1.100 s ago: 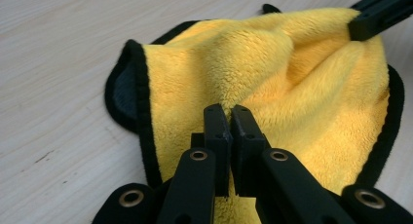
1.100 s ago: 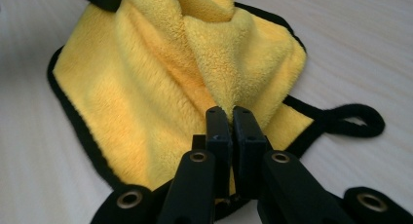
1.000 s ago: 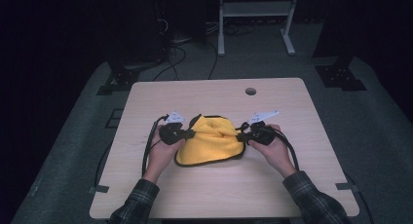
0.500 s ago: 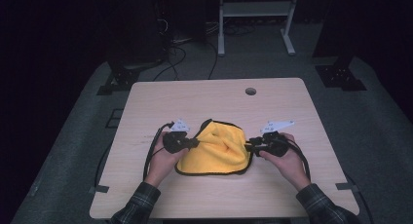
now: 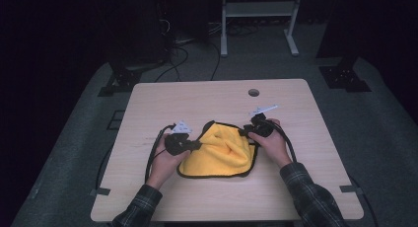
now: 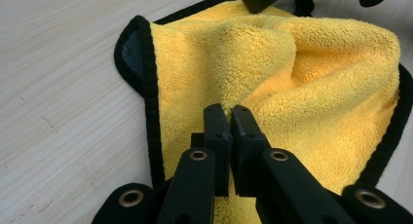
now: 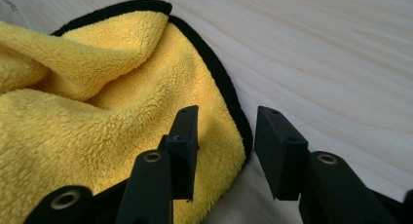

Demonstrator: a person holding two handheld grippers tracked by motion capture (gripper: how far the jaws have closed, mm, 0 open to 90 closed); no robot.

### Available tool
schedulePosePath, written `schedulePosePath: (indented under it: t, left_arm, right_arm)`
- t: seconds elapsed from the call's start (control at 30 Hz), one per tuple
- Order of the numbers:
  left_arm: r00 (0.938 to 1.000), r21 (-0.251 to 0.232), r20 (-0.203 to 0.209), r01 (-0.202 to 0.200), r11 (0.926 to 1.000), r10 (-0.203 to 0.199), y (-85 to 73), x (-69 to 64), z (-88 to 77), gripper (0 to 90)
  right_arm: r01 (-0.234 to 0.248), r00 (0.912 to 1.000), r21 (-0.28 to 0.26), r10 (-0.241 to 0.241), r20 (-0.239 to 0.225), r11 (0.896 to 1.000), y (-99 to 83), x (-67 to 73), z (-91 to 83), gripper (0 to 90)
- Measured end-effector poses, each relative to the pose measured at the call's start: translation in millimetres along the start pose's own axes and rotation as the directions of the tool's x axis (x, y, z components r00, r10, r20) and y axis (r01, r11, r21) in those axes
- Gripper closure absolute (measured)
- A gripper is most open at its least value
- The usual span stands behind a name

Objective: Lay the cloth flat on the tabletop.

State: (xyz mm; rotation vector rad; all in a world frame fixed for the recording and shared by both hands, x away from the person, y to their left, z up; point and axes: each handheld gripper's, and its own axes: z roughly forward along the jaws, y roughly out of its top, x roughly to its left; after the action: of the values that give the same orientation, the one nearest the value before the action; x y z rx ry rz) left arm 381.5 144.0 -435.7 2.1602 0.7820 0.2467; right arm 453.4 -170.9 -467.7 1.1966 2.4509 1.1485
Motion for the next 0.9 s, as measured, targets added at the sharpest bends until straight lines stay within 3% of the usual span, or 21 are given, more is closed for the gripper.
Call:
schedulePosePath:
  t: [0.03, 0.07, 0.1, 0.2, 0.37, 0.67, 0.7, 0.73, 0.77, 0.8, 0.83, 0.9]
  left_arm:
    - [1.0, -0.001, 0.0, 0.002, 1.0, -0.002, -0.2, 0.2, 0.2, 86.6]
    - [1.0, -0.001, 0.0, 0.002, 1.0, -0.002, -0.2, 0.2, 0.2, 86.6]
    - [1.0, -0.002, -0.001, 0.006, 1.0, -0.006, -0.5, 0.3, 0.5, 86.6]
    - [1.0, 0.0, -0.001, 0.003, 1.0, -0.003, -0.4, 0.6, 0.3, 86.6]
    - [0.9999, -0.007, -0.005, 0.009, 0.9999, -0.009, -0.9, 1.7, -3.5, 86.6]
    - [0.9993, -0.013, -0.023, 0.028, 0.9995, -0.028, -4.9, 8.0, -9.5, 86.7]
    - [0.9986, -0.015, -0.035, 0.038, 0.9992, -0.038, -5.8, 10.2, -11.4, 86.7]
    - [0.9986, -0.015, -0.035, 0.038, 0.9992, -0.038, -5.8, 10.2, -11.4, 86.7]
    - [0.9975, -0.019, -0.049, 0.051, 0.9985, -0.052, -8.0, 15.5, -15.3, 86.7]
    - [0.9975, -0.019, -0.049, 0.051, 0.9985, -0.052, -8.0, 15.5, -15.3, 86.8]
    - [0.996, -0.032, -0.049, 0.074, 0.9968, -0.075, -10.7, 20.4, -17.8, 86.8]
    - [0.9949, -0.044, -0.04, 0.091, 0.9949, -0.092, -12.2, 22.6, -18.0, 86.9]
  right_arm:
    - [-0.008, 0.9999, 0.01, 0.008, -0.01, 1.0, -1.2, -0.9, 3.5, 68.9]
    - [-0.008, 0.9999, 0.01, 0.008, -0.01, 1.0, -1.2, -0.9, 3.5, 68.9]
    - [-0.017, 0.9996, 0.012, 0.017, -0.021, 1.0, -2.4, -2.3, 4.4, 76.7]
    - [-0.025, 0.9991, 0.012, 0.026, -0.034, 1.0, -3.1, -3.2, 2.7, 84.4]
    - [-0.017, 0.9999, -0.02, 0.017, 0.0, 1.0, -4.9, -5.9, -10.1, 85.3]
    - [-0.066, 0.9954, -0.082, 0.071, 0.064, 0.994, -12.8, -28.7, -48.1, 85.5]
    - [-0.066, 0.9929, -0.089, 0.075, 0.093, 0.994, -15.3, -33.1, -54.8, 85.7]
    - [-0.066, 0.9929, -0.089, 0.075, 0.093, 0.994, -15.3, -33.1, -54.8, 85.7]
    - [-0.075, 0.9877, -0.099, 0.088, 0.129, 0.992, -19.5, -40.9, -63.5, 85.8]
    - [-0.075, 0.9877, -0.099, 0.088, 0.129, 0.992, -19.5, -40.9, -63.5, 85.8]
    - [-0.096, 0.9824, -0.113, 0.112, 0.149, 0.989, -23.7, -48.3, -71.5, 85.9]
    - [-0.124, 0.98, -0.128, 0.142, 0.14, 0.984, -27.0, -53.5, -77.3, 85.9]
